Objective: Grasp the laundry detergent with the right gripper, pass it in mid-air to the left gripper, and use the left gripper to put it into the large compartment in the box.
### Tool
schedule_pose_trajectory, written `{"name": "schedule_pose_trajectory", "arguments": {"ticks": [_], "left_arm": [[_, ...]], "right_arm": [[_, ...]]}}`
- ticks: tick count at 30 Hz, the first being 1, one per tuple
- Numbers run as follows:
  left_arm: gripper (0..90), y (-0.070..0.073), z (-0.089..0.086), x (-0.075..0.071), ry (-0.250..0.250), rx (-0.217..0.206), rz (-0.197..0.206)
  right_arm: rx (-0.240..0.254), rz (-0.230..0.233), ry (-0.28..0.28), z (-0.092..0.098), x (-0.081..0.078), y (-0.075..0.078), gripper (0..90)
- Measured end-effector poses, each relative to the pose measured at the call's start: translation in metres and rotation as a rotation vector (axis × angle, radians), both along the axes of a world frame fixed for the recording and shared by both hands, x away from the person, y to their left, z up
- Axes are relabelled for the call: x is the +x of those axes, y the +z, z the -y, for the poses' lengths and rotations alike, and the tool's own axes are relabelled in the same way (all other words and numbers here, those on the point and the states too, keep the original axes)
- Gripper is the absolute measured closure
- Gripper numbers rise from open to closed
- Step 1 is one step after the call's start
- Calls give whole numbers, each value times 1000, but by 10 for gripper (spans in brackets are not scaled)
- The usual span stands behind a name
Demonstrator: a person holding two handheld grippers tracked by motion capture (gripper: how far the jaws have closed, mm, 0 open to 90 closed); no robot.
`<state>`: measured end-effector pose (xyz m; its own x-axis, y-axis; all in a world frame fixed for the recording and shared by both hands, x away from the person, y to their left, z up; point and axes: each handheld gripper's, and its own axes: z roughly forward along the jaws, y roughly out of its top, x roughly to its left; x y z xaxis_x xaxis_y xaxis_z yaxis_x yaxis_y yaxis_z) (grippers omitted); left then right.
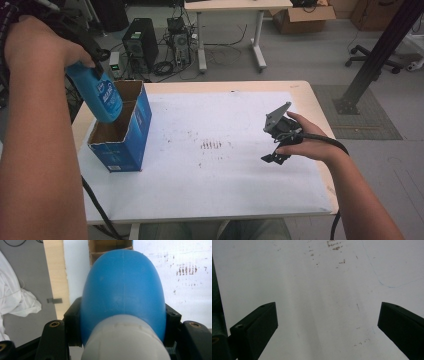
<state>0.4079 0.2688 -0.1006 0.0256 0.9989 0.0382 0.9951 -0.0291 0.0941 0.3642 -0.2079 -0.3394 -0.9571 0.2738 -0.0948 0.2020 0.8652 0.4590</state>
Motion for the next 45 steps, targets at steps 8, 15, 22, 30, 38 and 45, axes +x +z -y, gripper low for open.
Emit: {"name": "schedule_pose_trajectory", "arguments": {"ticks": [8,15,22,30,38,45], "left_arm": [[381,-17,0,4,-14,12,-11],[381,-34,1,7,-2,14,-22],[381,-54,-4,9,-2,39,-45],[381,-73,-4,8,-11,33,-52],[381,-94,-2,9,-25,29,-57],[381,-109,0,10,-31,28,-62]], "right_arm": [[6,2,-2,-1,1,-1,30],[5,-3,-3,-2,0,-3,30],[12,-2,-1,-1,-1,-5,30],[20,-6,2,-3,0,-7,30],[28,-4,12,-6,-2,-7,30],[30,-5,8,-3,-3,-6,29]]}}
